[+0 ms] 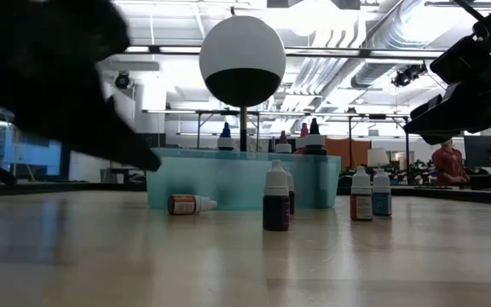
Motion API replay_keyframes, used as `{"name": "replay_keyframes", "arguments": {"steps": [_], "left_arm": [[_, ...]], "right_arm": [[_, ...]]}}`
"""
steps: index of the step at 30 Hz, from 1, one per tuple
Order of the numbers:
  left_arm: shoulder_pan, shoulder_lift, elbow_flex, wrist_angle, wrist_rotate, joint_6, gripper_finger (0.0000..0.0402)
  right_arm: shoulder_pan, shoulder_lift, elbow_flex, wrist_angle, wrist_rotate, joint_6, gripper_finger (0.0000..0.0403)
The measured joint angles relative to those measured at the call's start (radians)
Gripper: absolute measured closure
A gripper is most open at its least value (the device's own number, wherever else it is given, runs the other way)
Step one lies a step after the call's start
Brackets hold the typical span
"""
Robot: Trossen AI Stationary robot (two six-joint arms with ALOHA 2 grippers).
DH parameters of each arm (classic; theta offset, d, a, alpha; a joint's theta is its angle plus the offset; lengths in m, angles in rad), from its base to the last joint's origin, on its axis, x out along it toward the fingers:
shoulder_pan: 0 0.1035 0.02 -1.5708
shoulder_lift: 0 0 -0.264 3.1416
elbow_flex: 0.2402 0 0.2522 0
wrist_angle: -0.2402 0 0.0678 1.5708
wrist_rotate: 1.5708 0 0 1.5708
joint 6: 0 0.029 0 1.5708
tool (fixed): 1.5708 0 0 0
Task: Pick & Place food coloring
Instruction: Put the small orange food coloring bottle into the bin
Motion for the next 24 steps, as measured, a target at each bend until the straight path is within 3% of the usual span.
{"name": "replay_keyframes", "arguments": {"steps": [6,12,16,24], "left_arm": [[0.146,-0.117,0.034,-0.109,0.274,-0.011,0.025],[0.294,-0.141,0.285,-0.596,0.456,0.043,0.025],[0.352,-0.106,0.47,-0.803,0.511,0.119,0.025],[0.403,-0.004,0.706,-1.036,0.629,0.043,0.025]], "right_arm": [[0.0,0.0,0.0,0.0,0.0,0.0,0.04],[0.0,0.0,0.0,-0.003,0.0,0.0,0.04],[0.0,-0.001,0.0,0.0,0.0,0.0,0.04],[0.0,0.001,0.0,0.001,0.0,0.0,0.04]]}}
